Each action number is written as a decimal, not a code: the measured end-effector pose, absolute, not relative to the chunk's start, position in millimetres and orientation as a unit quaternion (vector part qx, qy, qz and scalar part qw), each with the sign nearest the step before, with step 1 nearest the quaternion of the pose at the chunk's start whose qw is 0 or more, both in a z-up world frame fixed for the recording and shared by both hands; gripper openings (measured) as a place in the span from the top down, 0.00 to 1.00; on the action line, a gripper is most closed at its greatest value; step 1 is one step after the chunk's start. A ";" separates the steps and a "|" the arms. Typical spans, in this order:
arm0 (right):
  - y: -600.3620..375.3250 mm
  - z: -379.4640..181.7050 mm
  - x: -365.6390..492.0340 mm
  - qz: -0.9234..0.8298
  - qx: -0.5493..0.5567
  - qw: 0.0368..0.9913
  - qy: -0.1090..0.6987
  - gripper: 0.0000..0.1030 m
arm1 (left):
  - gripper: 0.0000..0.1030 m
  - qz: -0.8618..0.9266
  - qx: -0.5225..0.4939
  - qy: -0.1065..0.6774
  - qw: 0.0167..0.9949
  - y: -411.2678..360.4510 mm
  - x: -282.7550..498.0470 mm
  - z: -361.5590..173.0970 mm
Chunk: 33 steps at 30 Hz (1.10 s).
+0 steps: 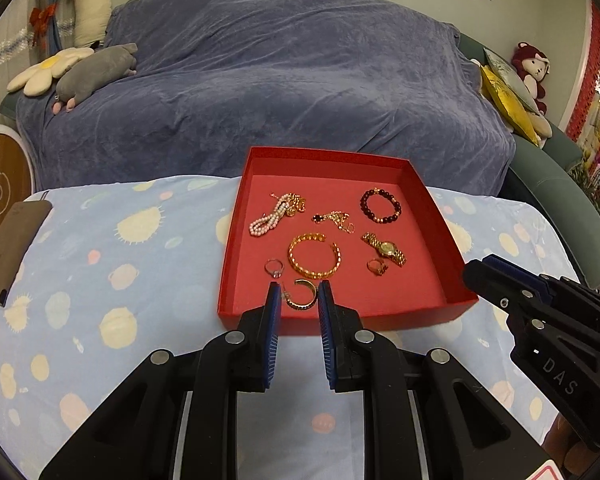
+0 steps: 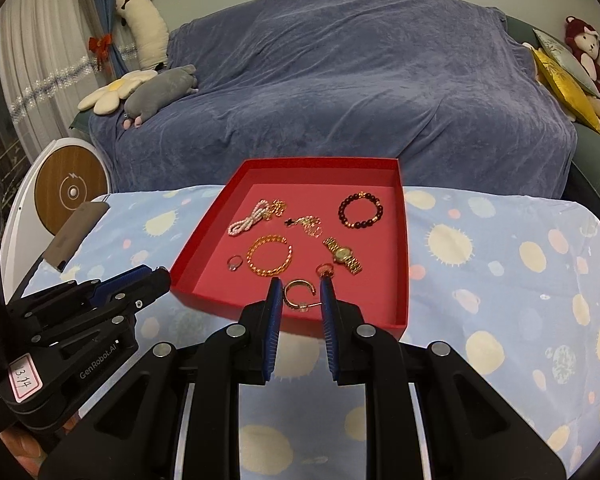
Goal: Organize jewelry
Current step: 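Carry both hoop earrings over the red box and lower them, then open both grippers to release the earrings into the red box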
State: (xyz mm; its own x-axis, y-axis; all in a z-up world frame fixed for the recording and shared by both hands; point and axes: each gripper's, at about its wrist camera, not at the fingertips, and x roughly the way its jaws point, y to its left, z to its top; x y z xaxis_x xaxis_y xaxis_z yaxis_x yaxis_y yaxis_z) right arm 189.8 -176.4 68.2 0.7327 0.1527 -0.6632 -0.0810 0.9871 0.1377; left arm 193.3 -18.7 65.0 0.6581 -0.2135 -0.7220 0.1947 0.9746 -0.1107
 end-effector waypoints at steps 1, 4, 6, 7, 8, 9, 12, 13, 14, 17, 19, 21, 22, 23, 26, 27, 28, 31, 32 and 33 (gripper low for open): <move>-178.6 67.7 198.3 0.059 0.052 0.929 0.361 0.82 | 0.84 -0.111 -0.010 0.400 0.909 -21.9 204.2 64.7; -182.6 64.3 220.9 0.053 0.059 0.926 0.368 0.82 | 0.84 -0.111 -0.007 0.400 0.910 -28.4 226.1 64.0; -183.7 62.3 233.8 0.048 0.056 0.927 0.369 0.82 | 0.84 -0.110 -0.008 0.396 0.911 -31.0 239.6 62.7; -184.1 61.1 239.9 0.046 0.056 0.927 0.368 0.82 | 0.84 -0.111 -0.009 0.398 0.911 -31.3 245.9 60.9; -184.3 59.3 246.0 0.045 0.056 0.927 0.369 0.82 | 0.84 -0.111 -0.010 0.401 0.909 -31.7 253.1 58.4; -184.2 57.0 251.9 0.046 0.057 0.926 0.371 0.82 | 0.84 -0.109 -0.011 0.403 0.909 -31.2 259.1 56.1; -181.8 50.8 267.1 0.046 0.054 0.923 0.377 0.82 | 0.84 -0.103 -0.021 0.409 0.907 -30.9 274.9 50.6; -180.4 48.1 271.8 0.046 0.052 0.923 0.379 0.82 | 0.84 -0.103 -0.028 0.408 0.907 -30.8 279.5 49.7; -179.4 45.5 276.0 0.045 0.051 0.922 0.381 0.82 | 0.84 -0.103 -0.031 0.408 0.907 -31.3 283.4 48.7; -179.2 38.8 286.7 0.046 0.053 0.920 0.386 0.82 | 0.84 -0.103 -0.030 0.409 0.906 -35.2 292.2 43.6; -180.7 34.3 293.2 0.045 0.054 0.919 0.387 0.82 | 0.84 -0.099 -0.022 0.411 0.906 -38.3 296.8 38.6; -183.5 30.0 298.8 0.042 0.060 0.918 0.389 0.82 | 0.84 -0.099 -0.012 0.419 0.903 -40.9 301.4 31.7; -184.8 28.0 301.2 0.041 0.064 0.918 0.390 0.82 | 0.84 -0.098 -0.008 0.422 0.901 -42.2 303.3 28.8; -185.7 26.1 303.8 0.041 0.067 0.917 0.391 0.82 | 0.83 -0.093 -0.004 0.421 0.902 -43.4 304.3 26.7; -186.3 22.1 309.4 0.042 0.076 0.916 0.393 0.82 | 0.83 -0.091 -0.001 0.419 0.903 -45.2 308.1 23.2; -186.2 21.4 310.9 0.043 0.077 0.916 0.393 0.82 | 0.83 -0.091 -0.003 0.421 0.903 -45.6 309.3 22.3; -185.5 20.7 312.1 0.043 0.077 0.916 0.392 0.82 | 0.83 -0.093 -0.005 0.421 0.902 -45.6 310.9 21.4; -183.9 19.6 314.7 0.044 0.075 0.916 0.392 0.82 | 0.82 -0.086 -0.003 0.419 0.904 -46.3 313.6 19.5; -183.5 19.4 315.3 0.044 0.074 0.916 0.392 0.81 | 0.79 -0.082 -0.002 0.421 0.904 -46.4 314.8 18.9; -183.6 19.6 315.5 0.042 0.074 0.916 0.391 0.81 | 0.73 -0.080 -0.004 0.422 0.903 -46.0 315.6 18.4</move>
State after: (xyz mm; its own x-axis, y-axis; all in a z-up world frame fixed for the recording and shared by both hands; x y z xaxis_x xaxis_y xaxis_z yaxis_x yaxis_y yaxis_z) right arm 315.5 -183.6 19.6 0.6905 0.1348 -0.7107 -0.0198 0.9856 0.1677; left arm 315.6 -46.0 18.4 0.6309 -0.1470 -0.7618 0.1407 0.9873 -0.0740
